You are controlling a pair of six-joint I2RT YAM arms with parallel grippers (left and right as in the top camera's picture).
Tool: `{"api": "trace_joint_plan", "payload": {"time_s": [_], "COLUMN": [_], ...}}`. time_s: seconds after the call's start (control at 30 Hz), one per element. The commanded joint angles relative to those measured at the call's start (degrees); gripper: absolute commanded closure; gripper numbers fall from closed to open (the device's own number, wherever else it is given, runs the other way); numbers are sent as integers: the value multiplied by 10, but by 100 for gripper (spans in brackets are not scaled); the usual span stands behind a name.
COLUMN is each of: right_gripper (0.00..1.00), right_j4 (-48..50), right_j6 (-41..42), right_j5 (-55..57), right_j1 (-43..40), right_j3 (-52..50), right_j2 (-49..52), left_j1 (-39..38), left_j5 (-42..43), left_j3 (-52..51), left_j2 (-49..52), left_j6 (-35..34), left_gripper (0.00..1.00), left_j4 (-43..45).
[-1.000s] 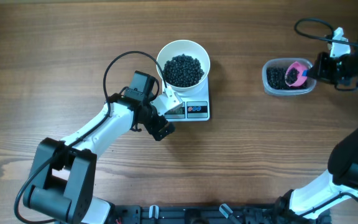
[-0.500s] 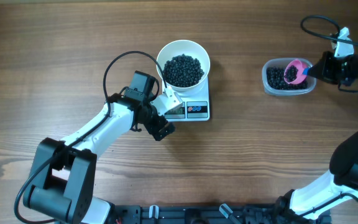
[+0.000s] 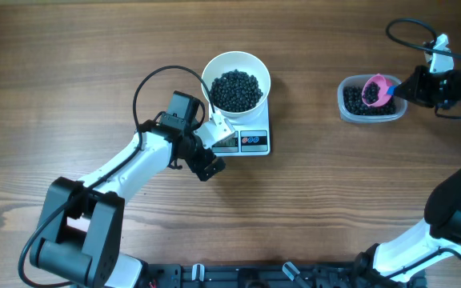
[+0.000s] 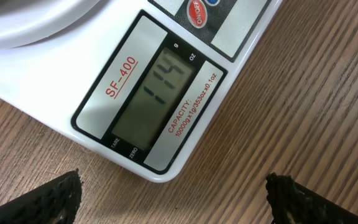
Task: Scoop item into bowl and weigh 150g on scale
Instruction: 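Carry the filled scoop with the right gripper over the white bowl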
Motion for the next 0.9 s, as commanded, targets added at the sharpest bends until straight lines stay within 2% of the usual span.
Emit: {"api": "trace_joint_plan", "payload": {"time_s": [0.0, 0.17, 0.4, 0.47, 0.57, 0.77, 0.87], "right_gripper": [96, 96, 96, 96, 96, 96, 96], "right_j4": [-3, -21, 23, 45, 78, 139, 157], "right_j6": [-12, -12, -6, 23, 50, 54, 53], "right_j5": [-16, -42, -264, -283, -284, -283, -243], "right_j1": [-3, -3, 2, 17, 60, 184, 243], "right_j3": [34, 71, 103, 103, 103, 103, 103], "right_j2": [-19, -19, -19, -19, -19, -19, -19], "left_j1": [0, 0, 0, 0, 0, 0, 0], "left_j5": [11, 11, 11, 11, 11, 11, 11], "left_j3": [-3, -3, -3, -3, -3, -3, -3], "left_j2": [4, 4, 4, 4, 4, 4, 4], "left_j6": [9, 9, 9, 9, 9, 9, 9], "left_gripper": [0, 0, 0, 0, 0, 0, 0], "left_j4": [2, 2, 2, 2, 2, 2, 2]}}
